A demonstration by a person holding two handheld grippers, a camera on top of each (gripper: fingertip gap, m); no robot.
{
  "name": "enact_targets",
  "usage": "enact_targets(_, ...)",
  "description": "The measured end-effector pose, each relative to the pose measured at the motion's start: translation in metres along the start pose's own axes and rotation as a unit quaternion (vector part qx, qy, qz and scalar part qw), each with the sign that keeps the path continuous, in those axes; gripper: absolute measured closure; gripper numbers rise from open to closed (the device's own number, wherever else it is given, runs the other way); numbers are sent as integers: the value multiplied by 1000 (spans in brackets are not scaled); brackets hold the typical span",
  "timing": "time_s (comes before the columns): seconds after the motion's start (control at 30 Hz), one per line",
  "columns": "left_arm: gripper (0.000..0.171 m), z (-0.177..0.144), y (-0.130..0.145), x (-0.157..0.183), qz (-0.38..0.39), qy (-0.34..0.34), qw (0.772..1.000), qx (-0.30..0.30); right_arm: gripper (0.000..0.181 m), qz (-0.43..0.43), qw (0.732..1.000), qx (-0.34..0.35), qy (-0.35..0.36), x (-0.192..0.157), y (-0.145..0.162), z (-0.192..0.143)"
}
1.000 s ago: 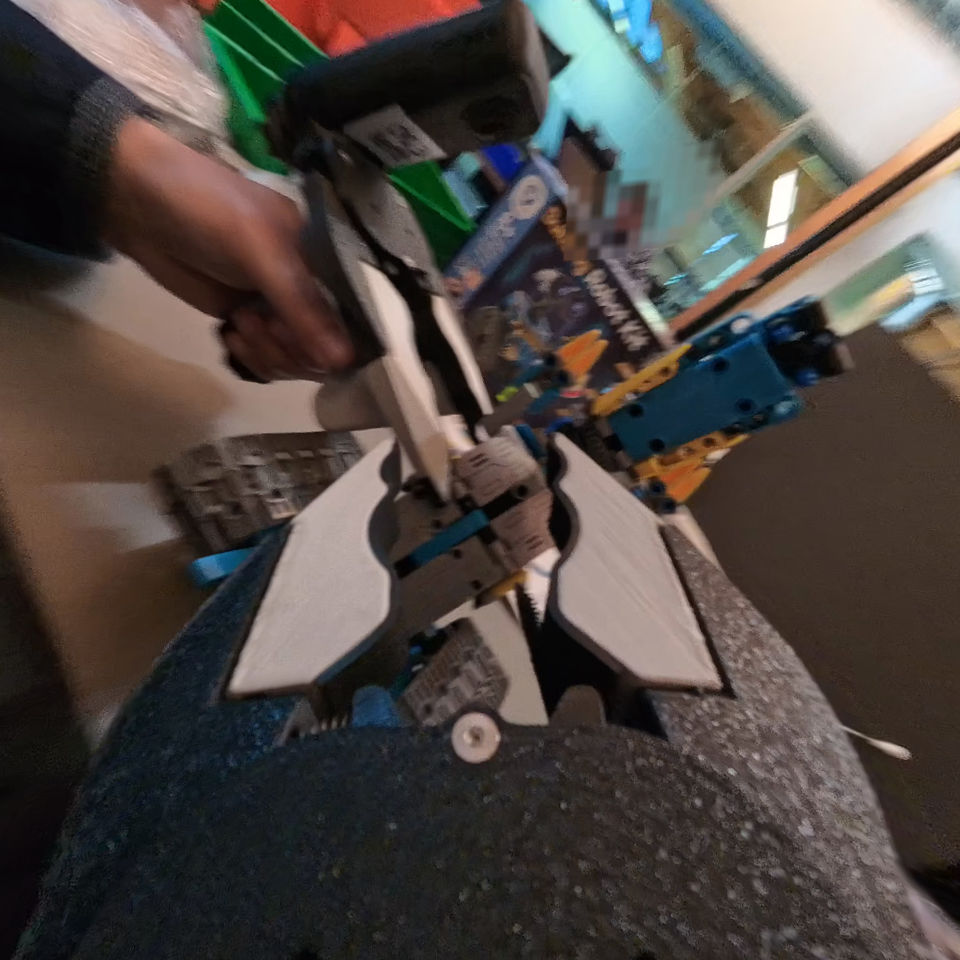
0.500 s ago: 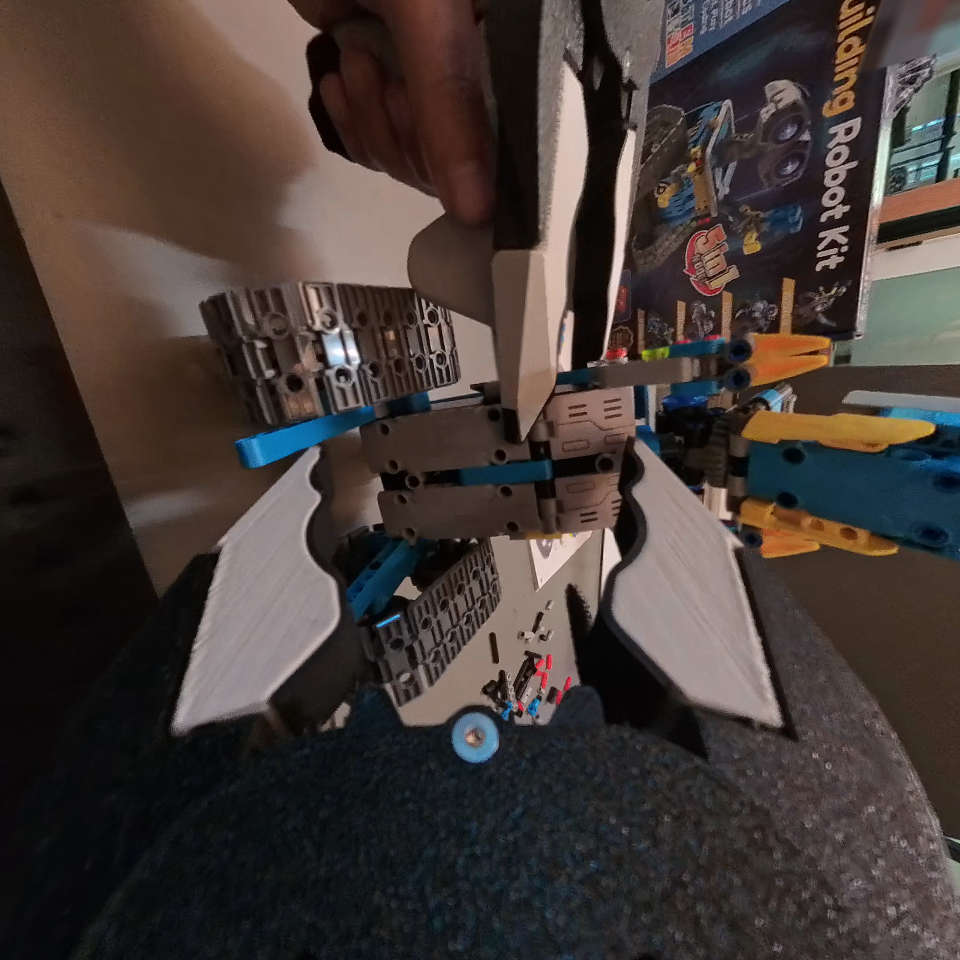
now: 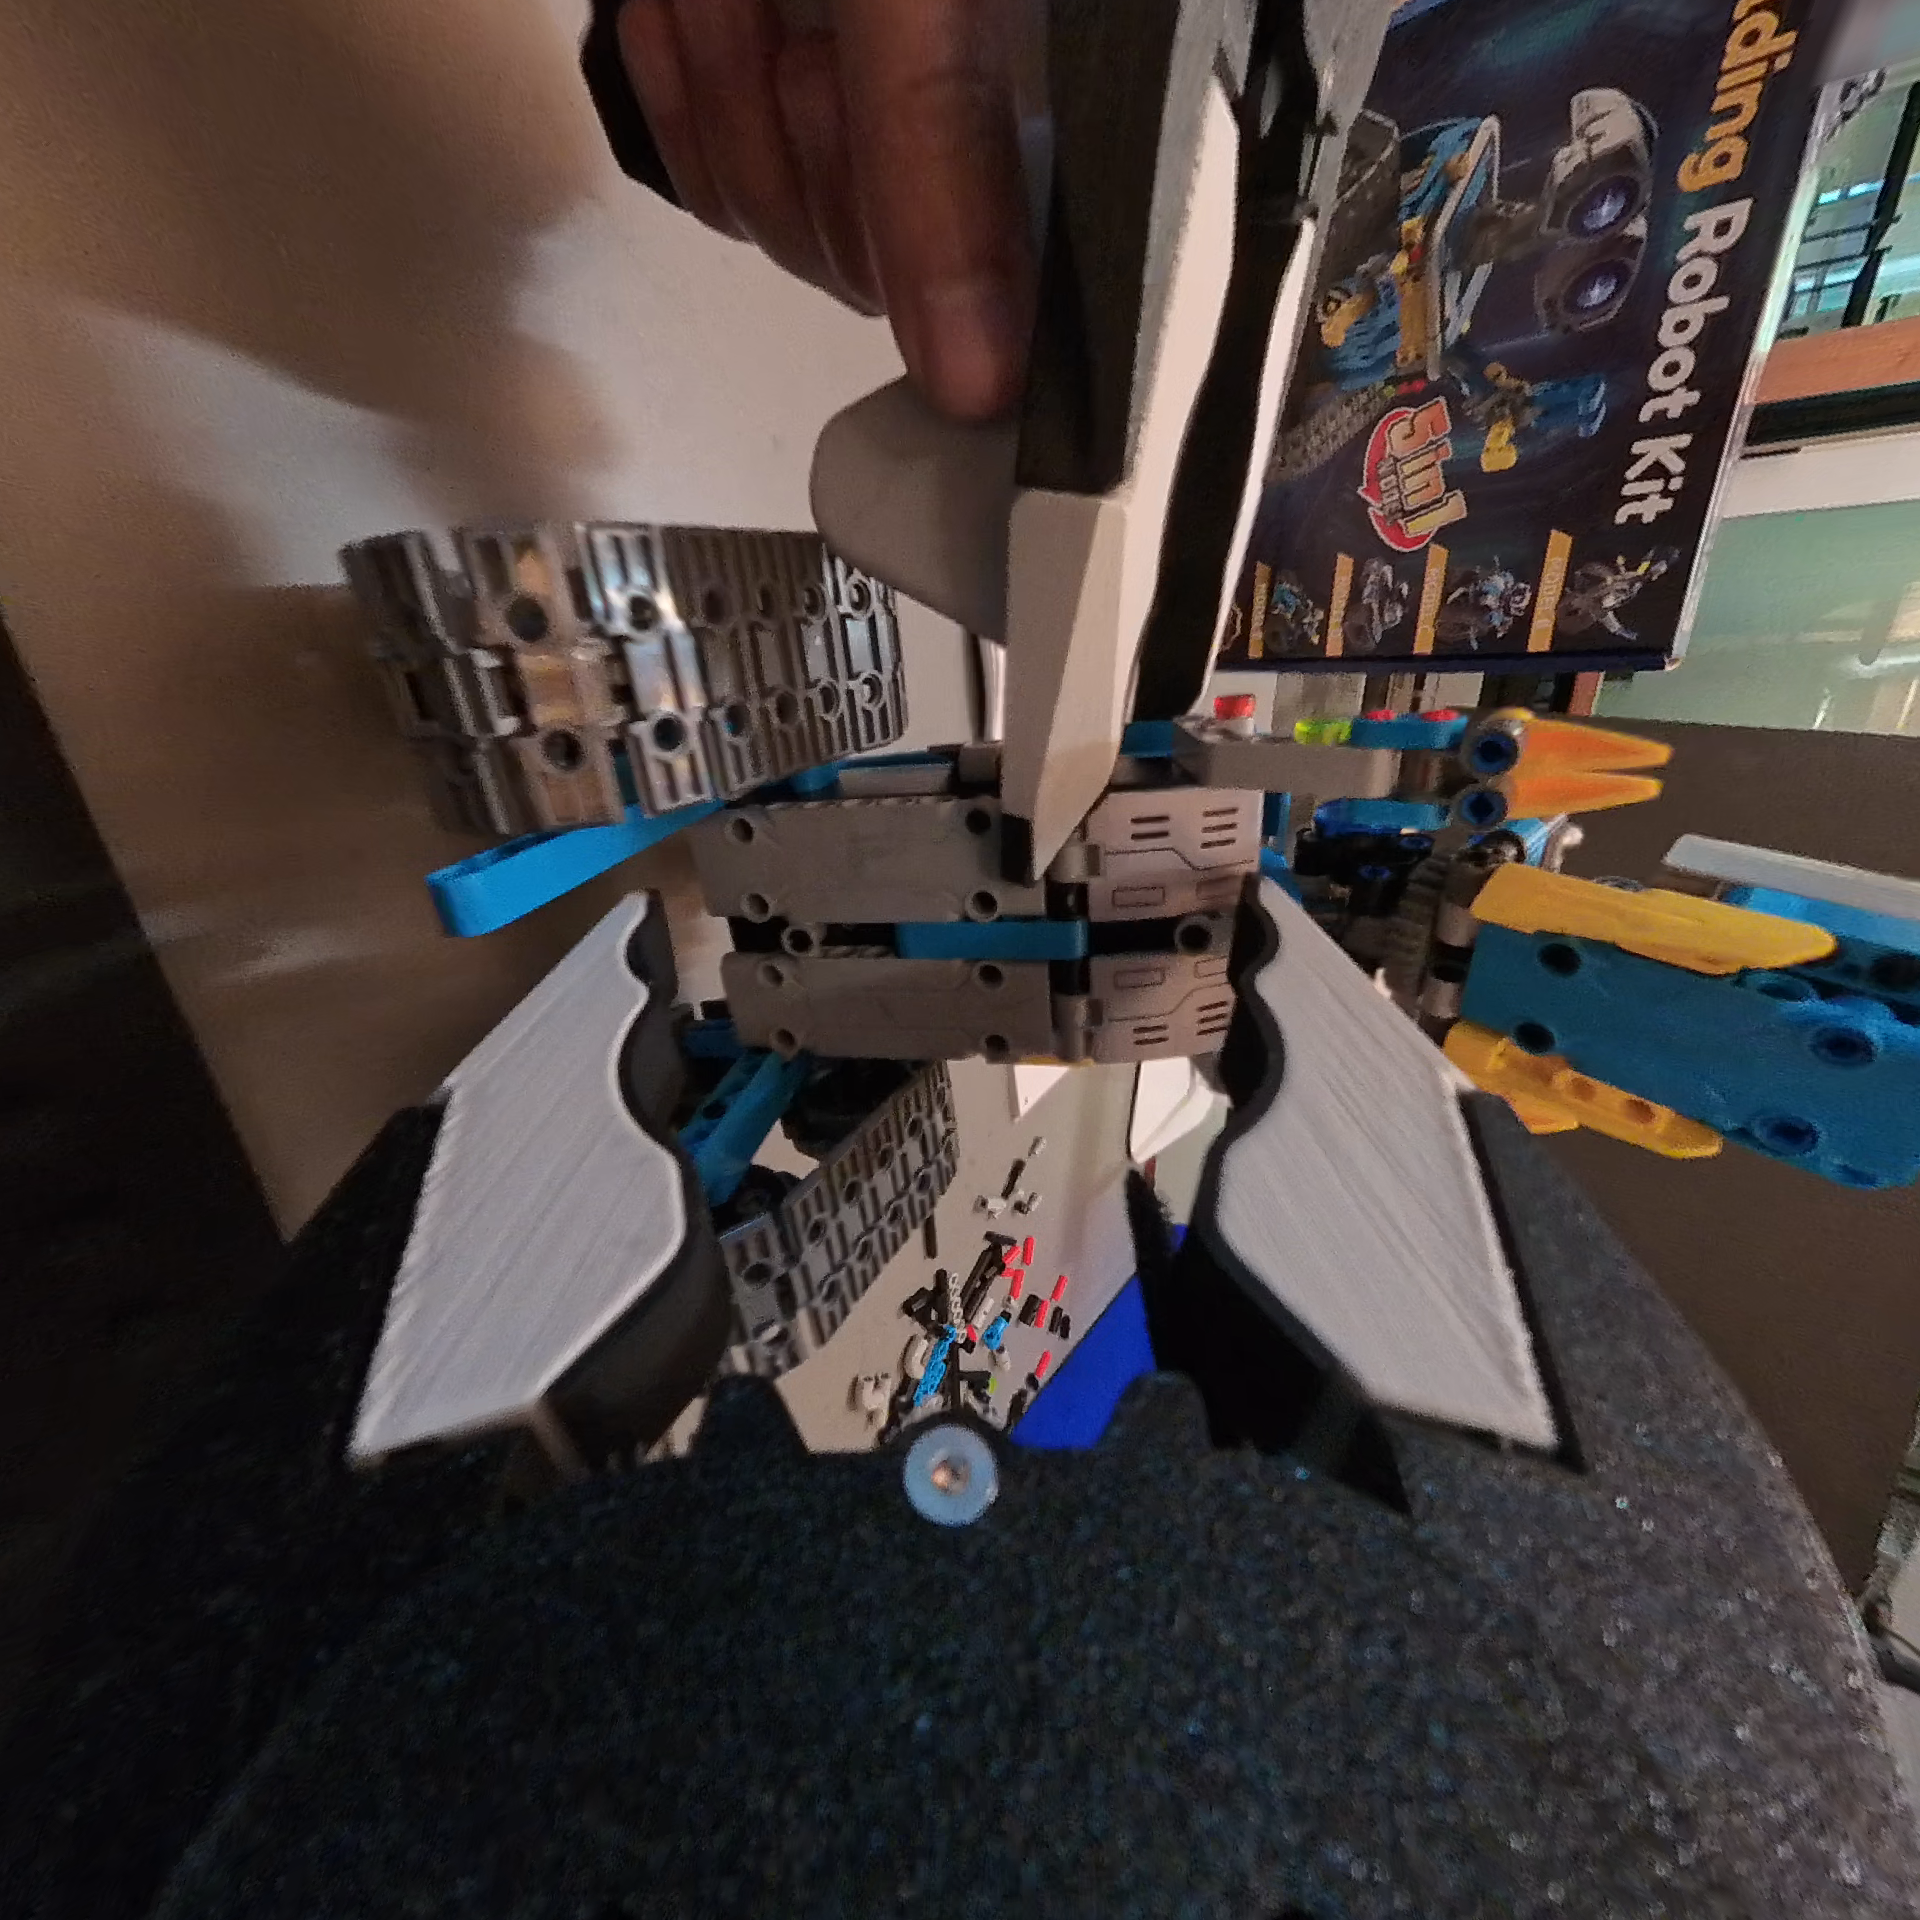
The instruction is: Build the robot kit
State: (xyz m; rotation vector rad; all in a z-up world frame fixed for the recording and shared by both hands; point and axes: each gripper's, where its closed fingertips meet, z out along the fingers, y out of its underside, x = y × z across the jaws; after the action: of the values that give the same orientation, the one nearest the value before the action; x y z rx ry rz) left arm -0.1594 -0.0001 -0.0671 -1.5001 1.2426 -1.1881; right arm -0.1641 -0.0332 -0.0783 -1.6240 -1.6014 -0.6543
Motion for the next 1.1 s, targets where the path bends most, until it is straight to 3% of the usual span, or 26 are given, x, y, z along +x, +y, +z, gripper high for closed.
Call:
enact_targets(0.37, 109, 0, 1, -1, -8, 2, 1000, -2, 78, -23, 999, -25, 30, -4, 4, 5)
enact_targets(0.6, 109, 0, 1, 0, -10, 7, 1000, -2, 101, -36, 998, -29, 49, -10, 5, 1)
enact_targets(0.67, 109, -1, 0, 2, -15, 13, 1000, 1, 90, -45, 998, -29, 44, -8, 6, -3)
enact_targets(0.83, 95, -6, -17, 3, -78, 32, 995, 43, 92, 46, 996, 57, 57, 19, 2, -37)
enact_targets(0.9, 94, -8, -25, 6, -96, 36, 993, 60, 94, 123, 983, 117, 70, 35, 7, -50)
enact_targets(0.97, 98, -8, -28, 4, -108, 18, 992, 63, 94, 229, 954, 174, 86, 54, 23, -48)
enact_targets(1.1, 103, -9, -29, -8, -179, -30, 981, 74, 89, 433, 855, 284, -1, 45, 38, -23)
